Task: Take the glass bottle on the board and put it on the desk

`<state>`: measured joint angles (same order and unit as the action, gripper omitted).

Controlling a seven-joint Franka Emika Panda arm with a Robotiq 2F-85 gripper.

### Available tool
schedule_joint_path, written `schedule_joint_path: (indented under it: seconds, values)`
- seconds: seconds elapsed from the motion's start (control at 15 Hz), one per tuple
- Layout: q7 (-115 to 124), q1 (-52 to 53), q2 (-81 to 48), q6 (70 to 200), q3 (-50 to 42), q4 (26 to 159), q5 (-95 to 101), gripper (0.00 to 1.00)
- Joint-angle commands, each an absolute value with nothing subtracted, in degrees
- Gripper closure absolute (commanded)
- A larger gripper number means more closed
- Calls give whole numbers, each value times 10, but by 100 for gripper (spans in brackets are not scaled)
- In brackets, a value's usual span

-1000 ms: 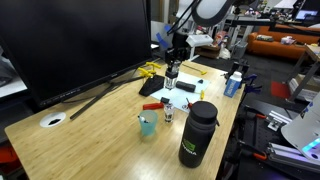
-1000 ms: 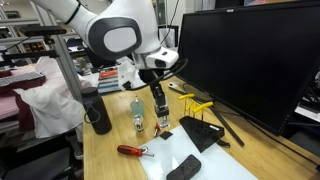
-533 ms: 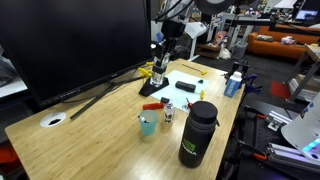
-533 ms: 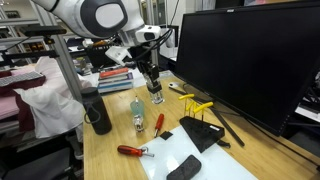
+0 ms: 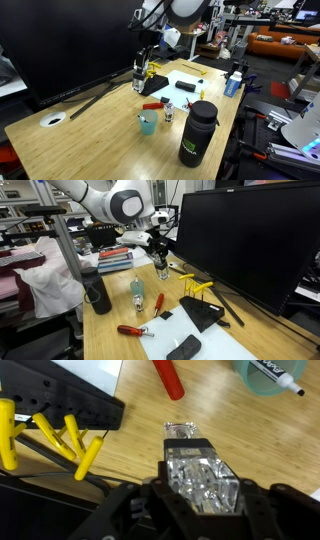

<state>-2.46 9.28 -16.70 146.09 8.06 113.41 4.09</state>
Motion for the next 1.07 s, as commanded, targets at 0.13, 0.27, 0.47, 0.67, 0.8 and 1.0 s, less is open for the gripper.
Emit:
schedule_joint_path:
  seconds: [0.13, 0.27, 0.47, 0.67, 0.8, 1.0]
  values:
    - [-57, 106, -275, 1468, 75, 1032, 85, 74]
    - [-61, 109, -307, 1458, 74, 1001, 90, 74]
    - [-62, 108, -343, 1464, 70, 967, 92, 74]
    - [-70, 107, -366, 1447, 67, 943, 92, 74]
    - [-71, 106, -376, 1443, 62, 933, 92, 74]
    - [-66, 106, -383, 1440, 56, 923, 91, 24]
